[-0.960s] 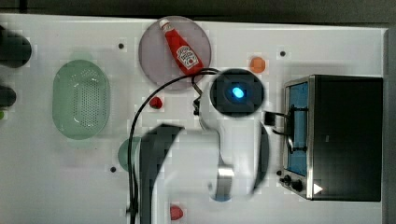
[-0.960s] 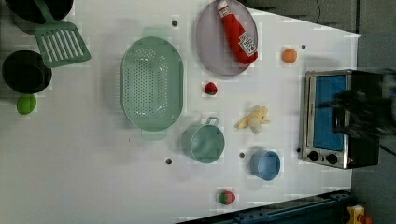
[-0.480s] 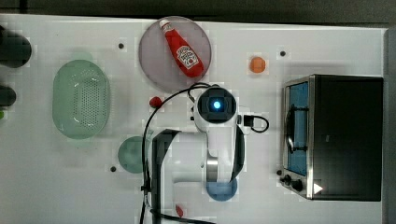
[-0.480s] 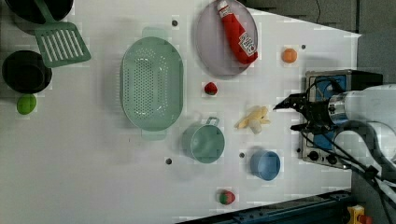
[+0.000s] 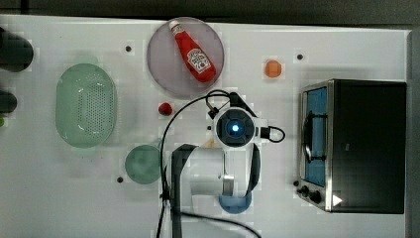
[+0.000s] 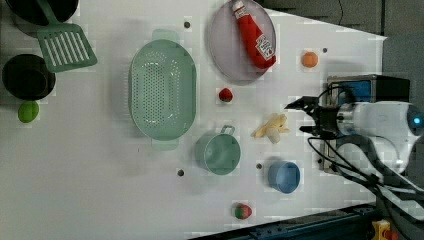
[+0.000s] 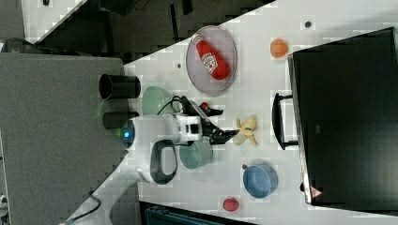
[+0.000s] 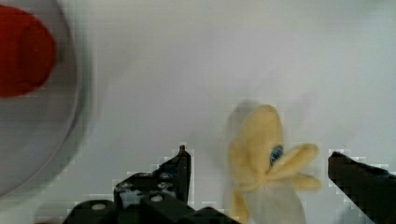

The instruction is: Pick banana from table and place on oven.

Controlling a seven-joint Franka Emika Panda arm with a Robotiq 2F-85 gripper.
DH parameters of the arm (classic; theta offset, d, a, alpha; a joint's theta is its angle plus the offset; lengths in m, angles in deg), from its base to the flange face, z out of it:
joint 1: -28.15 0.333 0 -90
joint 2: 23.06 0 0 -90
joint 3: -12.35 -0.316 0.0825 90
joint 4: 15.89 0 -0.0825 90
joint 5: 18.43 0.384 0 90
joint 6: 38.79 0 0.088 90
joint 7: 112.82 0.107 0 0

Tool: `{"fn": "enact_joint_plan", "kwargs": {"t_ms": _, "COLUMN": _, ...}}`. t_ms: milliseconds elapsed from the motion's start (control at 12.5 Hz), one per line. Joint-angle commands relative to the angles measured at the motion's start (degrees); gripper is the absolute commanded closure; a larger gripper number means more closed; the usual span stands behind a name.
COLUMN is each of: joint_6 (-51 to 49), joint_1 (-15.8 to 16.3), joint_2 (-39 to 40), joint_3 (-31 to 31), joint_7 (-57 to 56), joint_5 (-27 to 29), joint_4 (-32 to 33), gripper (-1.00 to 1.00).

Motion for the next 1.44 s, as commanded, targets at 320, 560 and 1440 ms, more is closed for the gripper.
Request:
{"fn": "enact_joint_plan", "kwargs": {"t_ms": 320, "joint_6": 4.2, "joint_1": 0.4, "joint_2": 7.7, "joint_3": -1.1, "joint_7": 2.1, "joint_5": 0.8, "joint_4": 1.8, "gripper": -0.69}}
{"fn": "enact_joint_plan", "kwargs": {"t_ms": 560, "joint_6": 4.5, "joint_1": 0.4, "joint_2": 7.6, "joint_3": -1.6, "joint_7": 2.2, "joint_5": 0.8, "joint_4": 1.9, "gripper": 0.06}}
{"fn": "enact_joint_plan", "kwargs": {"t_ms": 1440, "joint_6": -12.8, "joint_1": 0.5, "joint_2": -13.8, "joint_3": -1.7, "joint_7": 2.2, "joint_5": 0.8, "joint_4": -2.7, "gripper": 0.5}}
